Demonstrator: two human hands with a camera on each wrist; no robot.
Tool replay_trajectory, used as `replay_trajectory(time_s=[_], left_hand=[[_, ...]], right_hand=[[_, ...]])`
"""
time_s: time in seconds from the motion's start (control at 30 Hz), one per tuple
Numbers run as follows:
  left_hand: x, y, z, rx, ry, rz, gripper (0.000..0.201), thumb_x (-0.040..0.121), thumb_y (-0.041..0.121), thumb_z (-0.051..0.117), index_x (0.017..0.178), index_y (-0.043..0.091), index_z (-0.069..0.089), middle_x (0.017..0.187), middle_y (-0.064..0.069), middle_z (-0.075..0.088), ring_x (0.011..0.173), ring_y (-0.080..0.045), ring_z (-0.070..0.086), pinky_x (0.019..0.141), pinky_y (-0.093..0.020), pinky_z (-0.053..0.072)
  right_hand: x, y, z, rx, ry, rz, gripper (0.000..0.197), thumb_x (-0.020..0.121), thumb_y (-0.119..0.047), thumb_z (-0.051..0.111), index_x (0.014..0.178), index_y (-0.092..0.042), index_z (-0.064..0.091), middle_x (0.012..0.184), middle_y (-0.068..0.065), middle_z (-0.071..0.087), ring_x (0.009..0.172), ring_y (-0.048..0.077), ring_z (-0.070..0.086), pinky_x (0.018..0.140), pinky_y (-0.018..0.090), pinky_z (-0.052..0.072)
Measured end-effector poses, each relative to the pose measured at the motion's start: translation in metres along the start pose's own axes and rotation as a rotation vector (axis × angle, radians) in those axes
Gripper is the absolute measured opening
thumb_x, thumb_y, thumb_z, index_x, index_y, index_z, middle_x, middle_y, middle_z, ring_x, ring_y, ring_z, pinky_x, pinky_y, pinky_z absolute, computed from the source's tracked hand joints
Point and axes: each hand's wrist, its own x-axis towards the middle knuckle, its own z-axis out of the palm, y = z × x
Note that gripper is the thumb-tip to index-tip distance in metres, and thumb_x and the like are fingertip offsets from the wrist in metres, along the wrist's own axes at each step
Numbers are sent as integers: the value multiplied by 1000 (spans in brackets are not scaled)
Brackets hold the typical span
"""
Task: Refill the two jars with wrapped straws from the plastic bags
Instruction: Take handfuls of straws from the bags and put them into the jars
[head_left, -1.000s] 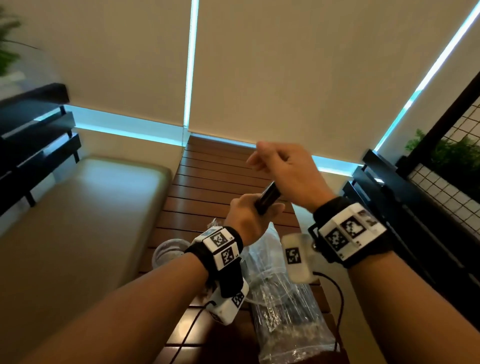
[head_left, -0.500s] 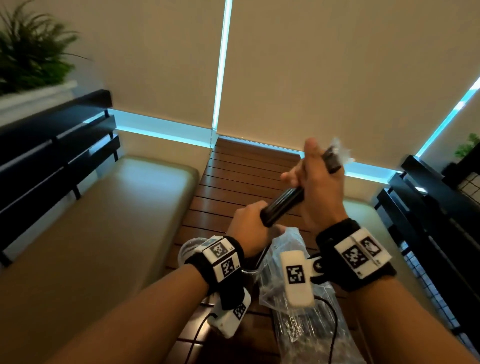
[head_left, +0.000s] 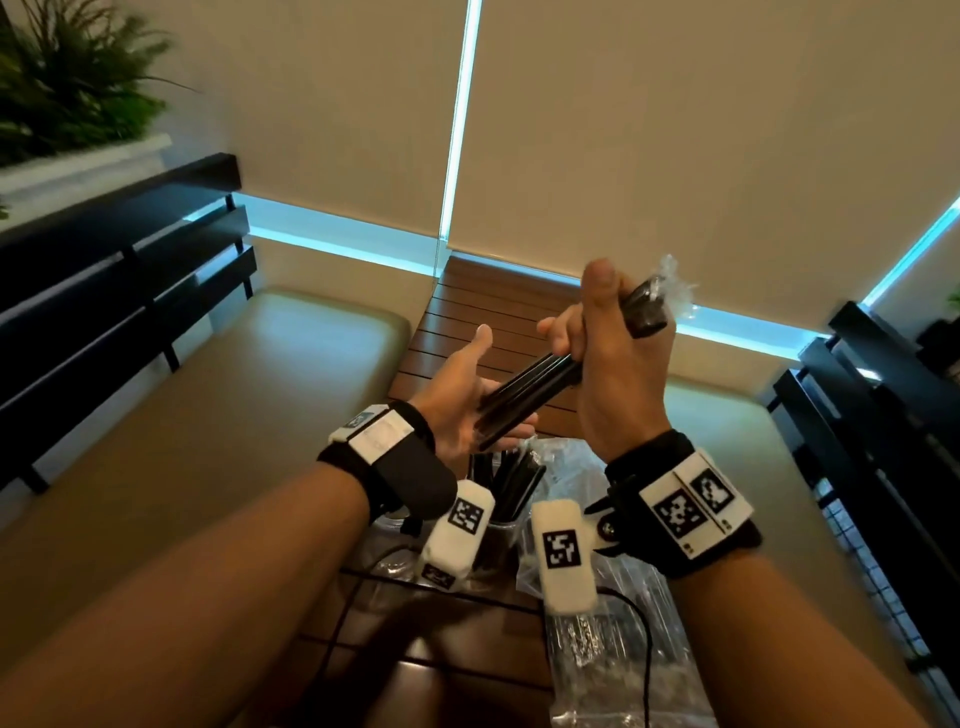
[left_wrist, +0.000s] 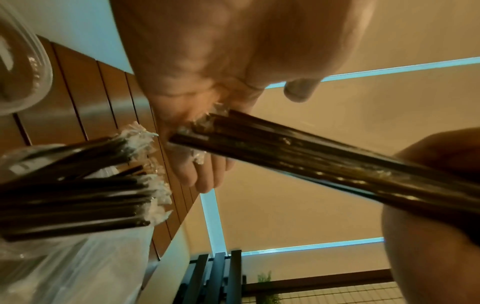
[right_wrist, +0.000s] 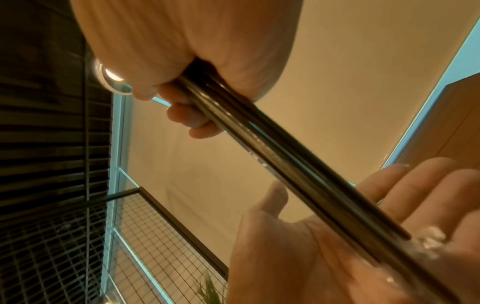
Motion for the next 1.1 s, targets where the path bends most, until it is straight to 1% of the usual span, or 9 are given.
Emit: replay_trajectory(time_s=[0.1, 0.23, 0.37, 0.5, 0.67, 0.77, 0.87, 1.0, 1.1], left_hand=[[8, -12, -8, 99, 182, 88, 74, 96, 68, 29, 111, 5, 64, 99, -13, 66, 94, -26, 63, 86, -40, 51], [15, -45, -28, 1086, 561, 277, 21, 97, 25, 47, 87, 16, 63, 91, -3, 67, 87, -24, 63, 81, -36, 52], [21, -82, -35, 1548, 311, 226, 21, 94, 20, 53, 103, 21, 71, 106, 1, 63, 95, -20, 62, 81, -36, 53], [32, -108, -35, 1748, 126, 214, 28, 96, 22, 52, 119, 20, 66, 120, 0, 57, 111, -21, 56, 91, -40, 52], [32, -116, -28, 1820, 163, 179, 27, 97, 10, 49, 116, 6, 67, 118, -9, 59, 106, -26, 59, 88, -38, 54], [33, -114, -28, 1817, 154, 178, 29, 97, 6, 45, 117, 4, 67, 117, -12, 58, 106, -29, 59, 88, -38, 51], [33, -114, -29, 1822, 133, 187, 28, 97, 6, 46, 115, 5, 67, 115, -12, 59, 102, -28, 60, 86, -34, 49], [35, -114, -30, 1817, 120, 190, 27, 96, 4, 46, 113, 4, 67, 115, -13, 60, 101, -30, 61, 87, -38, 52], [38, -117, -33, 1806, 106, 188, 27, 97, 7, 45, 111, 5, 68, 113, -13, 61, 100, -30, 62, 87, -43, 54]], right_hand=[[-2, 10, -9, -74, 17, 15, 36, 88, -40, 57, 66, -14, 48, 46, -5, 44, 44, 13, 50, 70, 37, 56], [-9, 34, -26, -137, 125, 97, 36, 94, -32, 59, 61, -24, 49, 48, -3, 41, 45, 15, 50, 69, 36, 56], [-16, 62, -28, -173, 172, 193, 31, 94, -31, 59, 72, -14, 48, 49, -4, 43, 47, 12, 51, 68, 29, 57], [-22, 102, -34, -232, 188, 287, 32, 90, -43, 62, 70, -19, 52, 51, -6, 57, 57, 16, 62, 64, 31, 55], [-41, 155, -52, -535, 111, 399, 52, 82, -61, 60, 75, -10, 58, 65, -2, 60, 58, 11, 58, 59, 30, 50], [-56, 181, -68, -745, 57, 471, 47, 70, -72, 60, 83, -27, 59, 87, -4, 62, 81, 12, 62, 75, 38, 54], [-59, 180, -73, -839, -54, 509, 47, 62, -66, 69, 96, -40, 50, 104, -7, 53, 96, 15, 58, 85, 43, 54], [-43, 153, -64, -758, -64, 305, 80, 69, -56, 77, 135, -40, 34, 132, -6, 36, 114, 11, 46, 93, 31, 45], [-34, 150, -53, -968, -135, 50, 63, 84, -56, 60, 140, -38, 37, 139, -5, 37, 124, 10, 40, 100, 33, 37]])
